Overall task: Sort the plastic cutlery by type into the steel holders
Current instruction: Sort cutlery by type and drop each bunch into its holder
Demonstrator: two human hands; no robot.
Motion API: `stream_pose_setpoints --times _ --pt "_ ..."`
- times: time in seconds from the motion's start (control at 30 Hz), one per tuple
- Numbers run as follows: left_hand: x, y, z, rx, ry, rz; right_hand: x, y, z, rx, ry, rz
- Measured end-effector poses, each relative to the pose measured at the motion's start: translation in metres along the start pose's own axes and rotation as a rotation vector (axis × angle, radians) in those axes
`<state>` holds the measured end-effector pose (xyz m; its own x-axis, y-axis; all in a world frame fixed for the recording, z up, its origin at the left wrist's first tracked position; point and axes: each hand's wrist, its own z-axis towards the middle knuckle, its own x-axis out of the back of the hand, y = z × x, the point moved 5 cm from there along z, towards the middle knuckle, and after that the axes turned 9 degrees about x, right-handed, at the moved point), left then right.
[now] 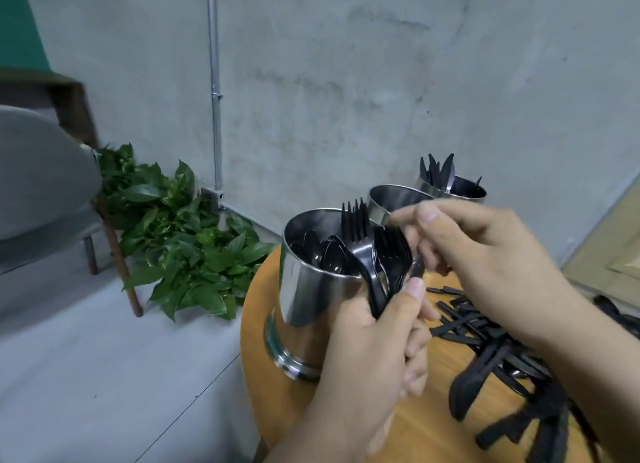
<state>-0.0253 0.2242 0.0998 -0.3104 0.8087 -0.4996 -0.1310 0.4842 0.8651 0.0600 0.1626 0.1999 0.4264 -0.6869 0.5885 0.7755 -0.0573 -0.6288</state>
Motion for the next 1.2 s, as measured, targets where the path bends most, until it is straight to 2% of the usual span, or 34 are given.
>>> stream_pose_setpoints --times 0.03,0.1,0.27,0.37,0.47,0.53,0.63,0.83,1.0,1.07,1.2 --pt "-0.002 -0.002 0.001 0.026 -0.030 0.002 -0.001 -0.004 -0.009 -0.015 -0.075 0.037" --pt "-0.008 -0.008 0.002 0.069 -0.077 0.029 0.001 -0.002 -0.023 -0.067 -0.123 0.066" --pt "-0.026 -0.016 -0.003 0.087 -0.131 0.090 0.018 0.008 -0.042 -0.167 -0.019 0.014" --pt "-0.035 -0.022 0.000 0.103 -0.145 0.096 0.035 0.015 -0.051 -0.154 0.069 -0.101" --pt "-0.037 -0.034 0.010 0.141 -0.110 0.096 0.059 0.016 -0.058 -0.131 0.192 -0.185" --pt "-0.035 -0.043 0.016 0.141 -0.056 0.175 0.074 0.017 -0.061 -0.129 0.252 -0.181" --pt "-0.033 -0.049 0.020 0.162 0.013 0.261 0.083 0.023 -0.066 -0.154 0.211 -0.171" --pt "-0.037 -0.056 0.024 0.254 0.026 0.085 0.073 0.038 -0.075 -0.199 0.145 -0.079" --pt "-0.040 -0.060 0.024 0.191 0.018 0.211 0.060 0.051 -0.078 -0.206 0.177 0.062" --pt "-0.043 -0.062 0.025 0.194 -0.016 0.205 0.055 0.054 -0.078 -0.207 0.194 0.112" --pt "-0.049 -0.061 0.022 0.257 -0.129 0.022 0.048 0.063 -0.077 -0.241 0.212 0.149"
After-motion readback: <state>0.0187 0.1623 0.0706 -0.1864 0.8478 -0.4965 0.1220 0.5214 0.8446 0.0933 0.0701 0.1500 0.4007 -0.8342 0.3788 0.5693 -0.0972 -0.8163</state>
